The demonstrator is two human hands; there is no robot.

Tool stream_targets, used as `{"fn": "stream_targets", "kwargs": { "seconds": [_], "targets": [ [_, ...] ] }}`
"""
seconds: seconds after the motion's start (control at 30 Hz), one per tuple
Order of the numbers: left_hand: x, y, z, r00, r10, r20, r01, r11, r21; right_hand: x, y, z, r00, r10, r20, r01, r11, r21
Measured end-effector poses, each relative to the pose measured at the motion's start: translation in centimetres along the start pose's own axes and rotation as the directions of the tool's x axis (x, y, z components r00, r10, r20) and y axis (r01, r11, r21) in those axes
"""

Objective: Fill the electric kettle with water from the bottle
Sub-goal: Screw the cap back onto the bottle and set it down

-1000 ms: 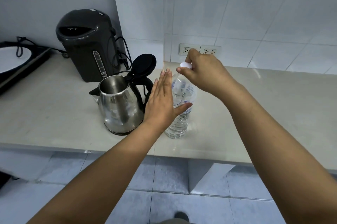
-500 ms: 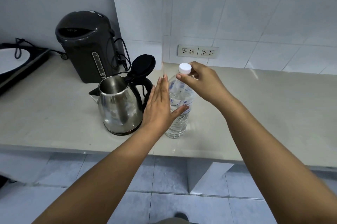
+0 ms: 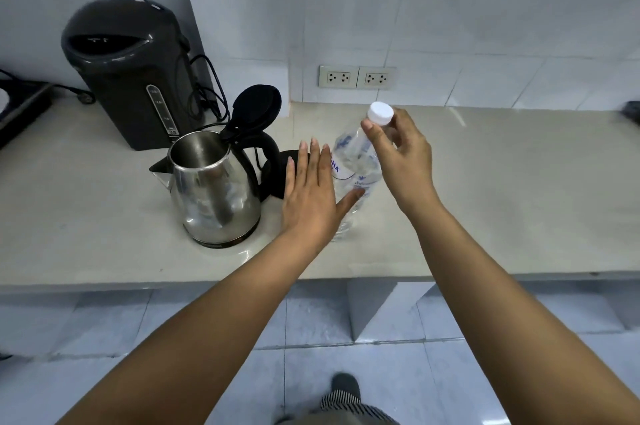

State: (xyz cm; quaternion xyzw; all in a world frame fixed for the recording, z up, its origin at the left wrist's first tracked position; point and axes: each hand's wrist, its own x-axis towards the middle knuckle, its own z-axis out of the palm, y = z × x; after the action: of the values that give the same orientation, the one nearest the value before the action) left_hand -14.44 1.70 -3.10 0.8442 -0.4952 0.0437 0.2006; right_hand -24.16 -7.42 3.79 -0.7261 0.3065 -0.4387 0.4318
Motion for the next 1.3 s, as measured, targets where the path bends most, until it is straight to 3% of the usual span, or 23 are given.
{"fn": "stream_targets", "kwargs": {
  "seconds": [0.43, 0.87, 1.3],
  "targets": [
    [9.7, 5.9, 4.2, 0.992, 0.118, 0.043, -0.113, 0.988, -0.109, 9.8, 3.6, -4.9, 0.994, -0.004, -0.112, -0.009, 0.994, -0.11],
    [26.0, 9.3, 9.8, 0.996, -0.007, 0.089, 0.007, 1.0, 0.001, 25.8, 11.0, -6.0, 0.998, -0.027, -0.055, 0.016, 0.982, -0.188],
    [30.5, 10.6, 12.3, 0.987, -0.054, 0.152, 0.046, 0.997, 0.055, 30.8, 14.6, -6.0, 0.998, 0.022, -0.06, -0.036, 0.968, -0.25]
  ]
}}
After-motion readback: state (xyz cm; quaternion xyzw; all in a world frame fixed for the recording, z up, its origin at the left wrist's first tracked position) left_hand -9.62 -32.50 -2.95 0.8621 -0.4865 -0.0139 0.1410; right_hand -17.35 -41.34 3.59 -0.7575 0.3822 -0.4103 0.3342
